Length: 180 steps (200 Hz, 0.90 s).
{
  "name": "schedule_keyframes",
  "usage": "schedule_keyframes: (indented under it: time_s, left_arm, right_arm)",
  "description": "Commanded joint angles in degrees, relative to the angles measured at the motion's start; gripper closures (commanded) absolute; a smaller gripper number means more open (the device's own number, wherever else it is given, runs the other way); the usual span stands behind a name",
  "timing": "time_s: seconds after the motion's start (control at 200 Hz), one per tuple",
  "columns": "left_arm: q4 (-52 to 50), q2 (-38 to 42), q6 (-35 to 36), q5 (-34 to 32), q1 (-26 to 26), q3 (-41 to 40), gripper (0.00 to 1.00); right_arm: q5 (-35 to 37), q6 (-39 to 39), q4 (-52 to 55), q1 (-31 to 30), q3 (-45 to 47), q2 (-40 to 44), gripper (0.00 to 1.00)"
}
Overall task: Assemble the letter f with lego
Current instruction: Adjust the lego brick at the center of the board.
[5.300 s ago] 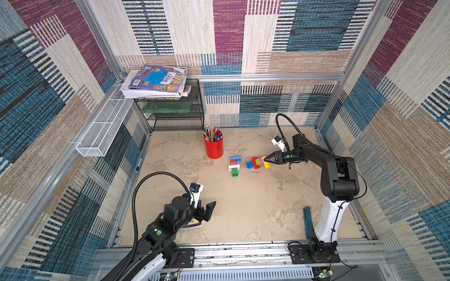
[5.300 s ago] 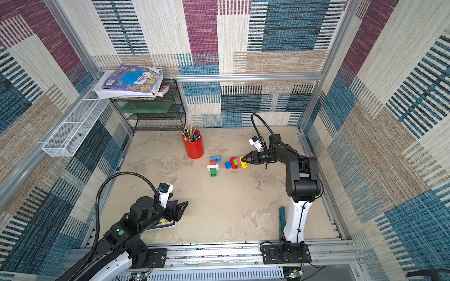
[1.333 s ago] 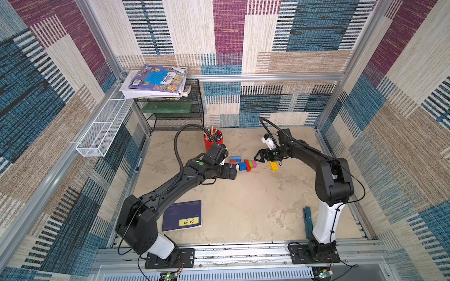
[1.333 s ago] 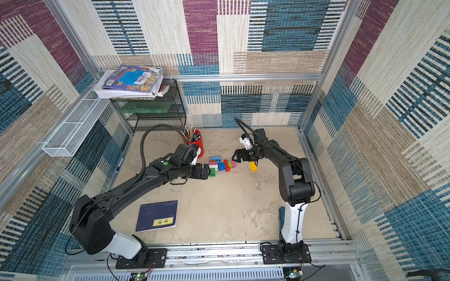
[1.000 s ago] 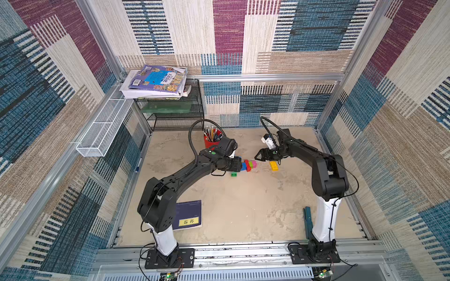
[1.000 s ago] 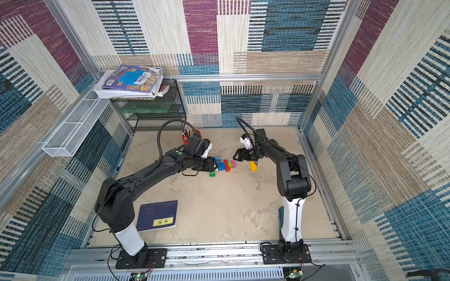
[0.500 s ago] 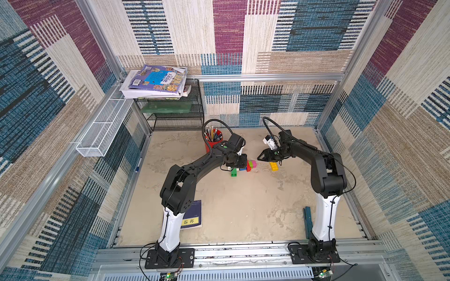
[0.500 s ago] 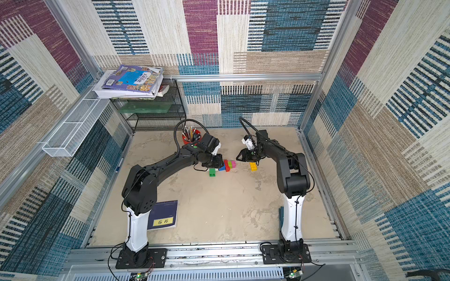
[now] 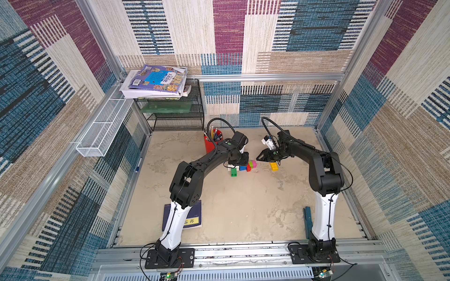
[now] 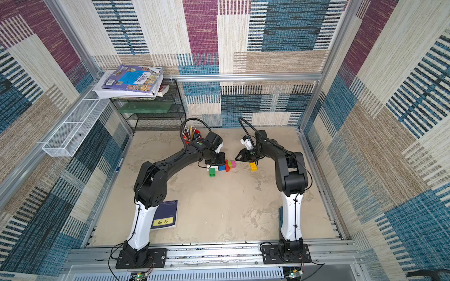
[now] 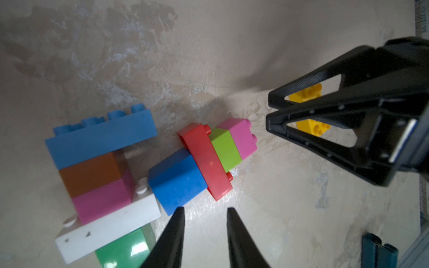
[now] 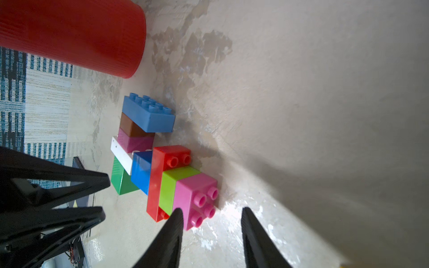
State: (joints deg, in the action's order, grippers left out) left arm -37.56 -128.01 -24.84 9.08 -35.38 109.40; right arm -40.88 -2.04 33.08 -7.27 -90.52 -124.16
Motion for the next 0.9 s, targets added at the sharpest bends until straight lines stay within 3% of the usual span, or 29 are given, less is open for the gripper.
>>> schedule_keyframes:
  time_s: [0.0,0.351,0.896]
  left_arm:
    - [-2.38,-1.62,1.90,-1.00,0.52,2.37,0.66]
    - [-4.79,-7.29,3.08,1.98,1.80,8.83,0.66]
    - [-4.58,-7.96,3.07,8.70,1.72,7.88,0.72]
  right_arm:
    - [-0.95,-0.33,0.17,0.07,-0.56,-0.53,0.56]
    - [-1.30,-0.24,0.39,0.06,-0.67,-1.25,0.58]
    - [-2.01,-0.68,1.07,-0.91,0.12,-0.93,0.58]
